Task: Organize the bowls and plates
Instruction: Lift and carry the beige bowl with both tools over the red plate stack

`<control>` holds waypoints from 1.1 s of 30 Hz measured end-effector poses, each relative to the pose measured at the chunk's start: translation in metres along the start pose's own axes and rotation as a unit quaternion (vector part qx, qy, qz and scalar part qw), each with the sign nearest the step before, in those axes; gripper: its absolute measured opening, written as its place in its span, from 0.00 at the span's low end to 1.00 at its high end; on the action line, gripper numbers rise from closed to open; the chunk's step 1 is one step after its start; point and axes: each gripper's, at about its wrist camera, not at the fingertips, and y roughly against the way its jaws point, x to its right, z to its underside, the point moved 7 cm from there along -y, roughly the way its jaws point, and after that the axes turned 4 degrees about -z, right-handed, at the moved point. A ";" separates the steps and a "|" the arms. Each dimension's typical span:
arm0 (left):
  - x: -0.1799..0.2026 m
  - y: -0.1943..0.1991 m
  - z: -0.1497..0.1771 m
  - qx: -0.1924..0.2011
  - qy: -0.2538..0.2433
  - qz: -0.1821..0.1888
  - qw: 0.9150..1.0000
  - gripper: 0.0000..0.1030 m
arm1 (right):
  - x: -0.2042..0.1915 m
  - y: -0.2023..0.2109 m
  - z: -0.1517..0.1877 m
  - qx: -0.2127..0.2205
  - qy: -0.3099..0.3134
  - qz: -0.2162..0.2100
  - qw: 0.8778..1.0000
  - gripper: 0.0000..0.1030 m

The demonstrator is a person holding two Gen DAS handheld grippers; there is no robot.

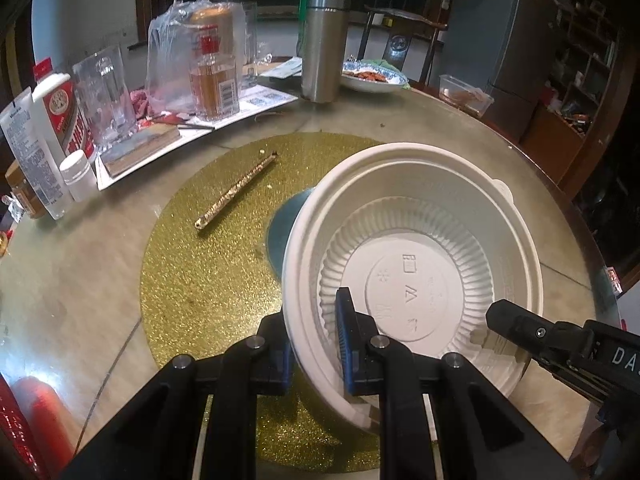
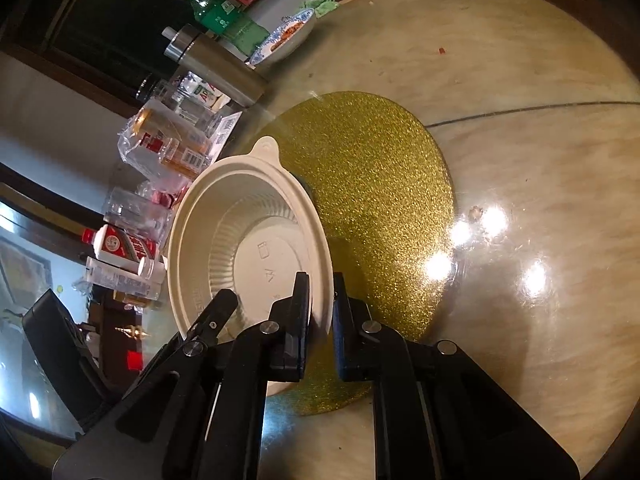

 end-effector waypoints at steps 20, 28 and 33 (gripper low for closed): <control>-0.016 0.056 0.000 0.038 -0.008 -0.070 0.997 0.17 | -0.028 0.029 0.012 0.003 0.037 -0.053 0.998 0.09; -0.053 0.078 0.029 0.030 0.026 -0.102 0.994 0.19 | -0.058 0.019 0.041 -0.034 0.084 -0.071 0.993 0.09; -0.079 0.098 0.043 0.036 0.046 -0.116 0.992 0.20 | -0.083 0.015 0.065 -0.058 0.119 -0.080 0.988 0.09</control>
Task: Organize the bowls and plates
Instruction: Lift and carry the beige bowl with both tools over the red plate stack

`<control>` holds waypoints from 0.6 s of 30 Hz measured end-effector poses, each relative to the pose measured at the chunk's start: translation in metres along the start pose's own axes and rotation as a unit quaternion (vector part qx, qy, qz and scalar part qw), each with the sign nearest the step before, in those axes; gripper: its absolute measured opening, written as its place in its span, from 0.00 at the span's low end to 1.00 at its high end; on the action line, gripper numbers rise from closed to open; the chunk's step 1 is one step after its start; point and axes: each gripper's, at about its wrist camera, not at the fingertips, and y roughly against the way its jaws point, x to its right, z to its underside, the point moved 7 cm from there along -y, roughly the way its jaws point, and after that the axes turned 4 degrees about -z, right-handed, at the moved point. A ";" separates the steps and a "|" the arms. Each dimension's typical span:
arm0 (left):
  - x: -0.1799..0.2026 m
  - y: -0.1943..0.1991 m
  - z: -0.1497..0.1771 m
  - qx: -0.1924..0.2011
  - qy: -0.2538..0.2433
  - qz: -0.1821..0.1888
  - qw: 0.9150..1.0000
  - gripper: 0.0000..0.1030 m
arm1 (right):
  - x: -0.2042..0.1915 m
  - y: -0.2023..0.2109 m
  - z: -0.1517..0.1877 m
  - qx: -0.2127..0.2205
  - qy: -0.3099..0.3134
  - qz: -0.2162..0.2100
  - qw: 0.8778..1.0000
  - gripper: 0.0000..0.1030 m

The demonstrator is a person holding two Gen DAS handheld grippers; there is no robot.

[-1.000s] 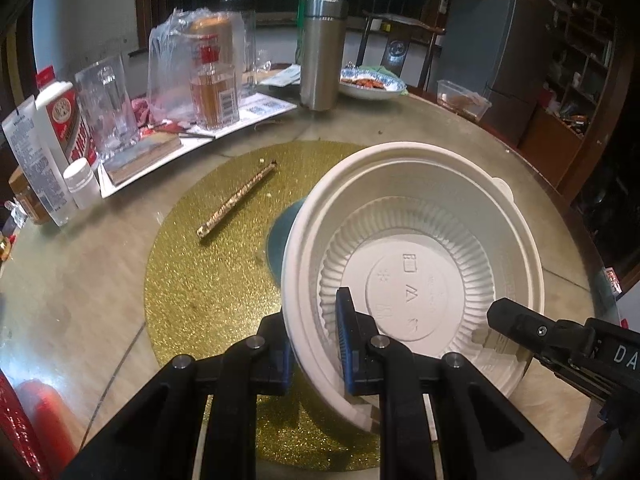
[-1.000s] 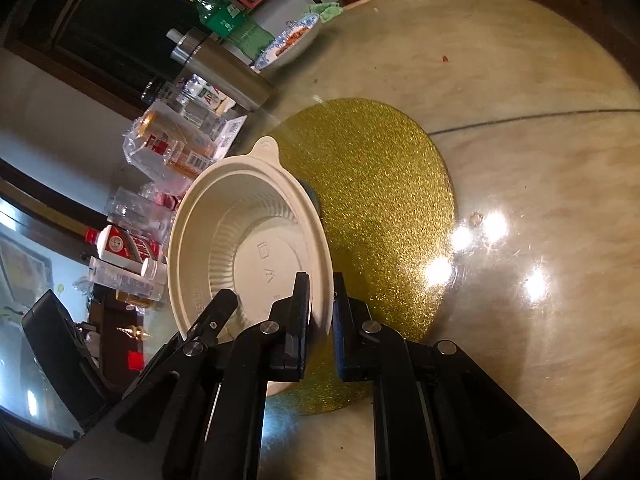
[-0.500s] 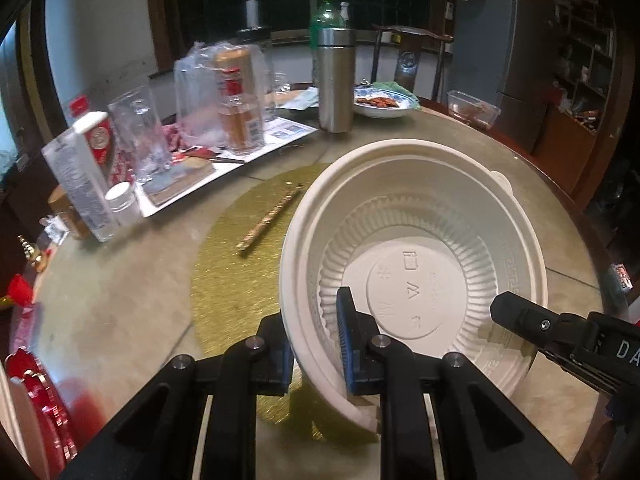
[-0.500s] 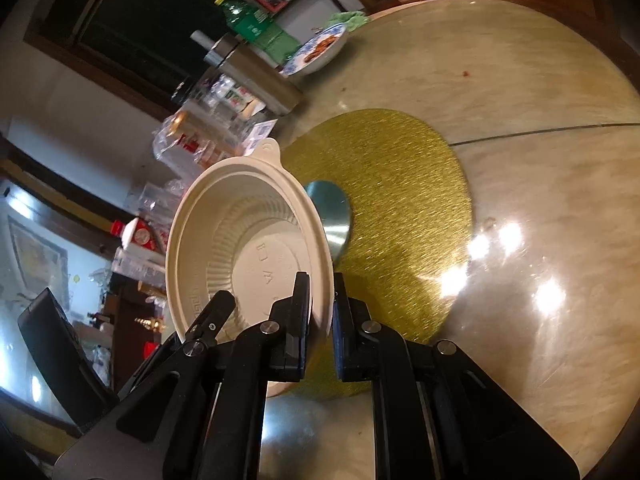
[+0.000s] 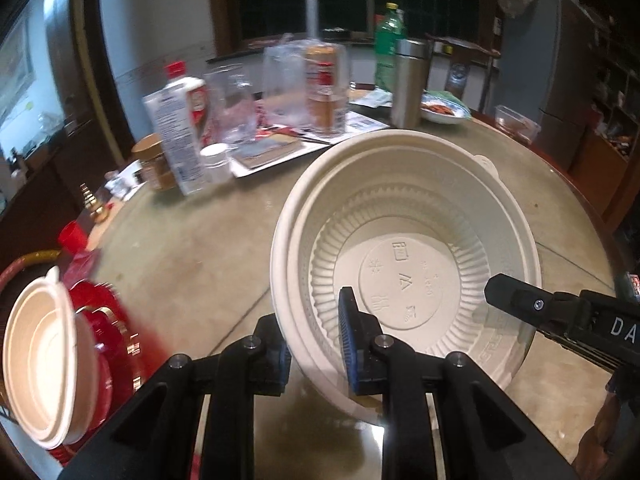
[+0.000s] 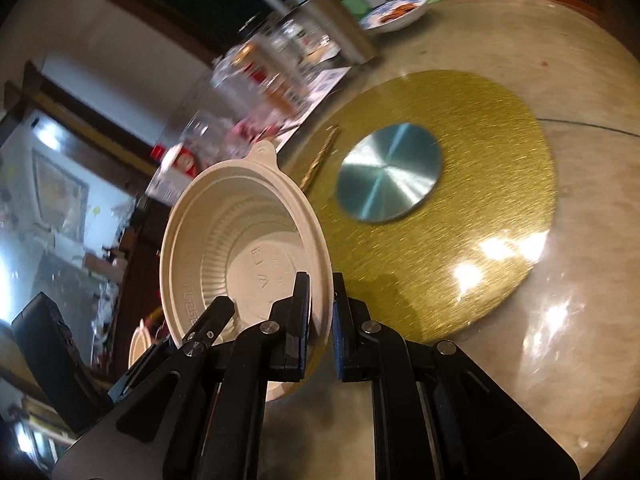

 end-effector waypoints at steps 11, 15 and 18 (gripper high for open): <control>-0.044 0.029 0.018 0.014 0.022 0.021 0.999 0.20 | -0.050 0.008 0.035 0.005 0.051 0.021 0.998 0.10; -0.059 0.039 0.021 0.020 0.035 0.034 0.999 0.19 | -0.069 0.014 0.046 0.009 0.068 0.032 0.997 0.10; -0.070 0.045 0.024 0.025 0.043 0.043 0.998 0.19 | -0.081 0.015 0.052 0.013 0.077 0.035 0.996 0.10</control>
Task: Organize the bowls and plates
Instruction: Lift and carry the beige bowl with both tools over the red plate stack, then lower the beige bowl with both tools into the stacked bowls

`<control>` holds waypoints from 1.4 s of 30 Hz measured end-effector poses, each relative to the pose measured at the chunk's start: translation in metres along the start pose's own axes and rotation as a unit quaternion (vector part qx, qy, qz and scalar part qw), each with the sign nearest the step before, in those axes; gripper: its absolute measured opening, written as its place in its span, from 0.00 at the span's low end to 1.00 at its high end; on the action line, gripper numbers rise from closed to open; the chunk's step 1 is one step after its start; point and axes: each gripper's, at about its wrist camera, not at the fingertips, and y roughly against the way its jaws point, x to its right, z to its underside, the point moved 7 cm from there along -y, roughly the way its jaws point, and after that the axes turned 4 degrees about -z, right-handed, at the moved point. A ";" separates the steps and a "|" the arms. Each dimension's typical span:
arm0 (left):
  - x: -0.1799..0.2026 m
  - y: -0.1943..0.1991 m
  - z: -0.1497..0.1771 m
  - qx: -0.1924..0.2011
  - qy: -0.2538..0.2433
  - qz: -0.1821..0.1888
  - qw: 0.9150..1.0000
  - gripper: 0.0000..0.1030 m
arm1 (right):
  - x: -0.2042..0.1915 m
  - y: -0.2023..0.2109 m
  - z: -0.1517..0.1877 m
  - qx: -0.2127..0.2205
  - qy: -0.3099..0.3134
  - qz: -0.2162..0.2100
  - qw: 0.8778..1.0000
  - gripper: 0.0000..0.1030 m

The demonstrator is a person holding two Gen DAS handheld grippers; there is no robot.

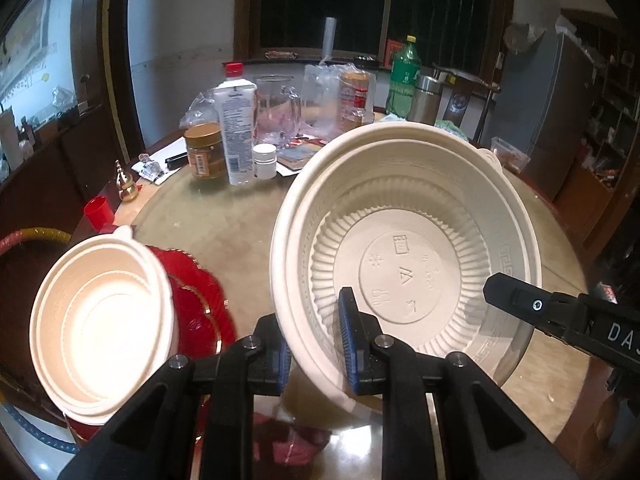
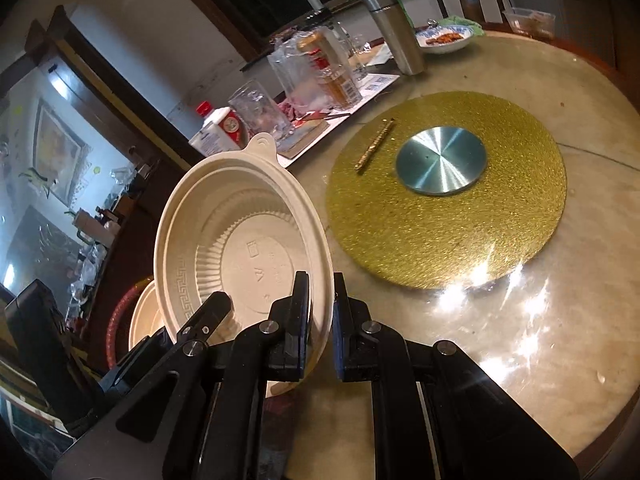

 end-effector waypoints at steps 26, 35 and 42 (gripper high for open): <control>-0.121 0.049 0.009 0.032 0.083 -0.031 0.996 0.19 | -0.123 -0.030 0.041 -0.033 0.085 -0.058 0.994 0.09; -0.159 0.049 0.015 0.025 0.109 -0.063 0.992 0.19 | -0.160 -0.057 0.057 -0.064 0.110 -0.077 0.989 0.10; -0.172 0.047 0.021 0.018 0.114 -0.071 0.991 0.19 | -0.172 -0.070 0.064 -0.080 0.116 -0.079 0.987 0.10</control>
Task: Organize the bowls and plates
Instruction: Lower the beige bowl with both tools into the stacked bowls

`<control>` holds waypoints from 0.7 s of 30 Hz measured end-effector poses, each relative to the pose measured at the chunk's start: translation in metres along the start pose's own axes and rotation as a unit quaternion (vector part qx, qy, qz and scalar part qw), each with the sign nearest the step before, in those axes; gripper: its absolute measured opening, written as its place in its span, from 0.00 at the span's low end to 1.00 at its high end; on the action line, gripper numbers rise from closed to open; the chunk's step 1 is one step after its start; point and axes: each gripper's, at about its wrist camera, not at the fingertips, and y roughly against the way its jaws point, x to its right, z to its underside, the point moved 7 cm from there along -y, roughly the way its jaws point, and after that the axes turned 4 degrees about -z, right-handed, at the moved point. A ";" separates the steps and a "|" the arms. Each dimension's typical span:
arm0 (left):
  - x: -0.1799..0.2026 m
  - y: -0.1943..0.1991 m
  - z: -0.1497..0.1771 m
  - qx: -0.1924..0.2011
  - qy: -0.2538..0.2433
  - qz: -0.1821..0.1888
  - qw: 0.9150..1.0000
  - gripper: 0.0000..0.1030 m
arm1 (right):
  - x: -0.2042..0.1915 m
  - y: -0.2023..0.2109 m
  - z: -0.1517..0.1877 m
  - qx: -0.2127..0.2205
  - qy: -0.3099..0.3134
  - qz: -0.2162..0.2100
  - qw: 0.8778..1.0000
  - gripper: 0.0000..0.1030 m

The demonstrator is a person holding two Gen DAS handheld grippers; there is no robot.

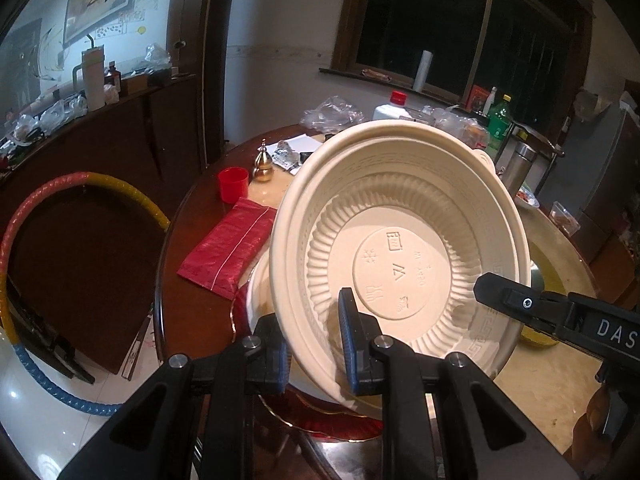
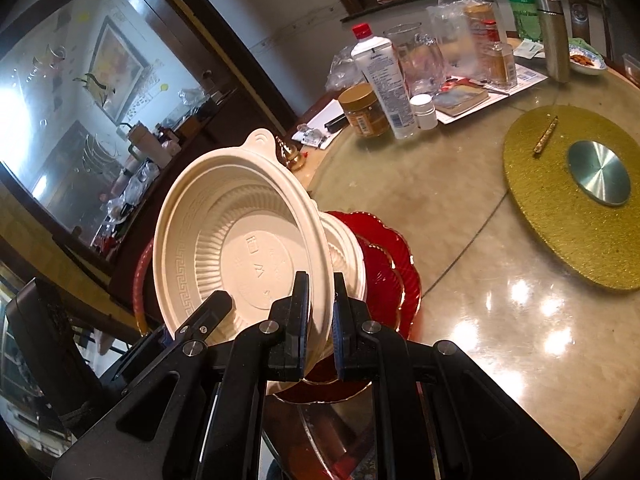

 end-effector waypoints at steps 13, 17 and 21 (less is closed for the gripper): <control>-0.009 -0.009 0.004 -0.016 0.005 -0.012 1.000 0.19 | -0.003 -0.020 0.004 -0.021 -0.004 -0.003 1.000 0.10; -0.010 -0.011 0.004 -0.019 0.005 -0.015 1.000 0.19 | -0.002 -0.024 0.006 -0.026 -0.006 -0.003 1.000 0.10; -0.012 -0.014 0.005 -0.023 0.005 -0.017 1.000 0.19 | -0.001 -0.028 0.005 -0.030 -0.006 -0.003 1.000 0.10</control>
